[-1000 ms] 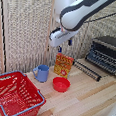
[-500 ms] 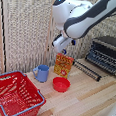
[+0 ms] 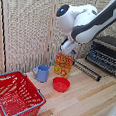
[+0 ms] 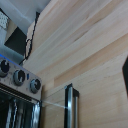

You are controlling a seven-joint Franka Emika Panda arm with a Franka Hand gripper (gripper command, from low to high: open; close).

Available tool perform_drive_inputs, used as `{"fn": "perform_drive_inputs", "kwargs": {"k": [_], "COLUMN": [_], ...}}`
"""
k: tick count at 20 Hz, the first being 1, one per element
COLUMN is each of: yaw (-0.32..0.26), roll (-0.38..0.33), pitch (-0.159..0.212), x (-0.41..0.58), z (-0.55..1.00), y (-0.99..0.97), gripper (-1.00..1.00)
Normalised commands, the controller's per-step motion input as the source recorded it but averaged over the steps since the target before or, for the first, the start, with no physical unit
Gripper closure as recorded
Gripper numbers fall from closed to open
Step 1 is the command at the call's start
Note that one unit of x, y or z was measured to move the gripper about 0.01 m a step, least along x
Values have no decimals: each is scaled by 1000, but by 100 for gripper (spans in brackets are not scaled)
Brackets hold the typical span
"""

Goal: Extend the gripper towards the oven tray handle. Grasp the handle and carefully pull the tray out of the oven. Move the gripper above the red bowl. Grab the red bowl gently. Lift the bowl and place it onto the oven tray.

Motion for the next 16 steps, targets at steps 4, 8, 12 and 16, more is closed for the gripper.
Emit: {"fn": "perform_drive_inputs", "kwargs": {"k": [4,8,12,16], "yaw": [14,32,32,22], "roll": [-163,-132,-129,-186], "pitch": [-98,-65,-42,-20], "x": [-139,-20,0,0], "z": [-223,-339,-417,-329], "y": [-768,-840,-795,-654], "gripper": [-100,-100,-100,-100]}}
